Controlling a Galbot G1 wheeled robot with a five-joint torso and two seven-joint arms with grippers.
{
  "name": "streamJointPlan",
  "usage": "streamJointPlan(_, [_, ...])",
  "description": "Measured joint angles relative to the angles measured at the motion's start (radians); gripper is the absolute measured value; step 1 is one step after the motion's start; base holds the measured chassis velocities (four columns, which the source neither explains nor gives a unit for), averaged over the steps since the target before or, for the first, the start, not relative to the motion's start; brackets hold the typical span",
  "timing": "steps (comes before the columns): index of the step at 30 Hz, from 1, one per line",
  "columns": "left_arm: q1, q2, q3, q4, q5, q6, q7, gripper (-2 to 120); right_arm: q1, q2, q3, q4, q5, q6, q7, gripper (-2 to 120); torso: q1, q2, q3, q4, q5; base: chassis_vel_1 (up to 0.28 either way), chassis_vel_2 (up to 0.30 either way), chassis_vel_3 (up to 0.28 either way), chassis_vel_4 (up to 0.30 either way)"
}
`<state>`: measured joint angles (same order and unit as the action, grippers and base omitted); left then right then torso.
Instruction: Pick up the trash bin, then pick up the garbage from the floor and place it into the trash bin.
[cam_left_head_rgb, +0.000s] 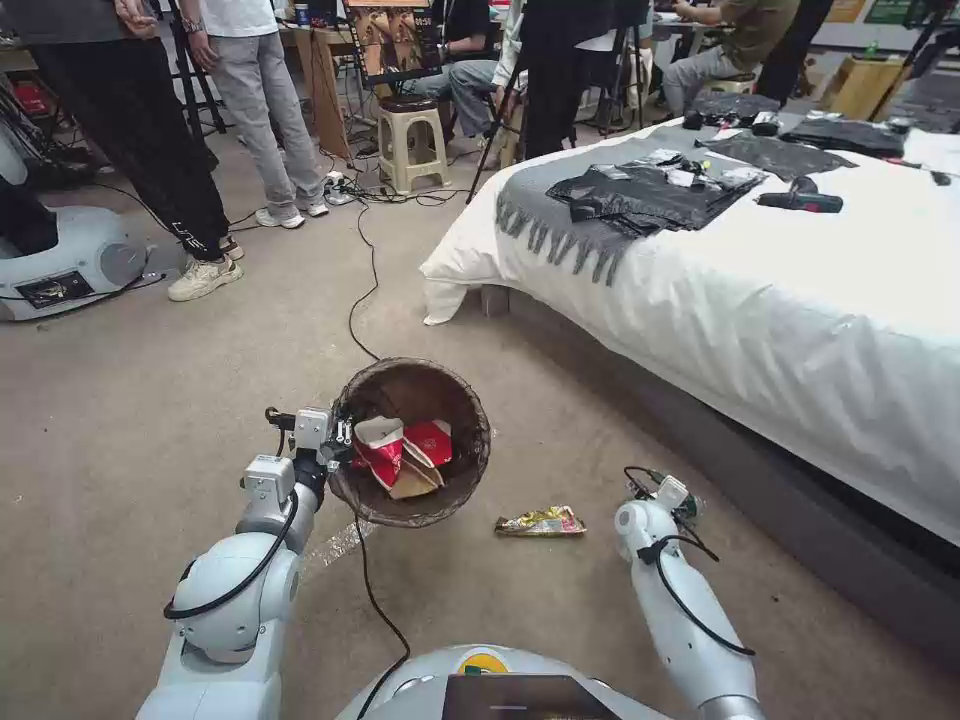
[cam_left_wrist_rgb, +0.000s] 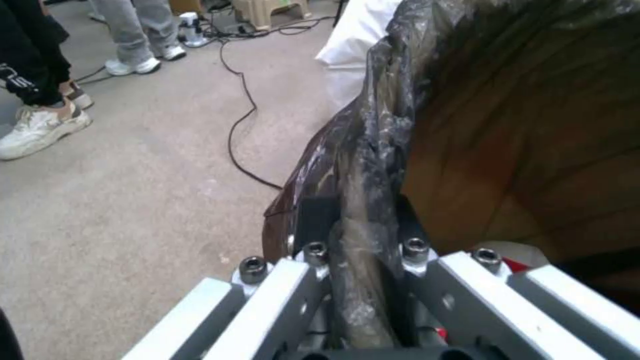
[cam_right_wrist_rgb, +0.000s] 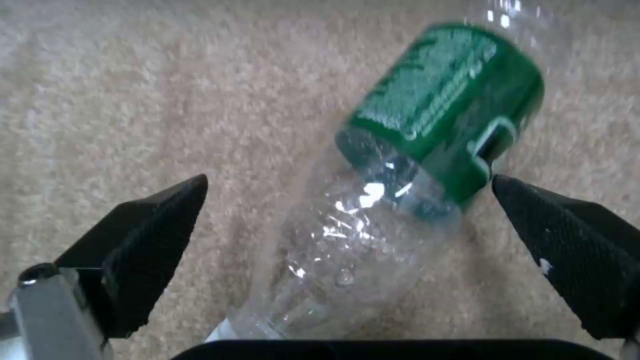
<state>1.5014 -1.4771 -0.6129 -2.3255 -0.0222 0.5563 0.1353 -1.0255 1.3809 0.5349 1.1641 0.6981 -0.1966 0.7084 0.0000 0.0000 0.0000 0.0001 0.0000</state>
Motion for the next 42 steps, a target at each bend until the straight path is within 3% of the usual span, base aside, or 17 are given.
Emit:
streamJointPlan(15, [-0.008,0.003,-0.002,0.014,-0.006,0.002,0.001,3,0.078,-0.011,-0.031,-0.176,0.048,0.053,0.018,100,0.0,0.0,0.0,0.0,-0.0001,0.0,0.0,0.0,0.0])
streamJointPlan(24, [-0.009,0.003,-0.006,0.018,-0.007,0.002,0.003,3,0.086,-0.031,-0.07,-0.194,0.09,0.085,0.015,100,0.0,0.0,0.0,-0.0002,-0.0001,0.0,0.0,0.0,0.0])
streamJointPlan(30, [-0.009,0.002,-0.004,0.019,-0.006,0.001,0.004,3,0.082,-0.032,-0.071,-0.181,0.09,0.087,0.007,83,0.0,0.0,0.0,0.0,-0.0001,0.0,0.0,0.0,0.0])
streamJointPlan(37, [-0.008,0.001,-0.004,0.02,-0.005,0.0,0.004,3,0.072,-0.033,-0.072,-0.169,0.081,0.093,-0.001,52,0.0,0.0,0.0,0.0,-0.0001,0.0,0.0,0.0,0.0])
streamJointPlan(42, [-0.008,0.002,-0.004,0.017,-0.005,0.0,0.004,3,0.066,-0.036,-0.069,-0.158,0.081,0.094,-0.004,40,0.0,0.0,0.0,-0.0001,0.0,0.0,0.0,0.0,0.0])
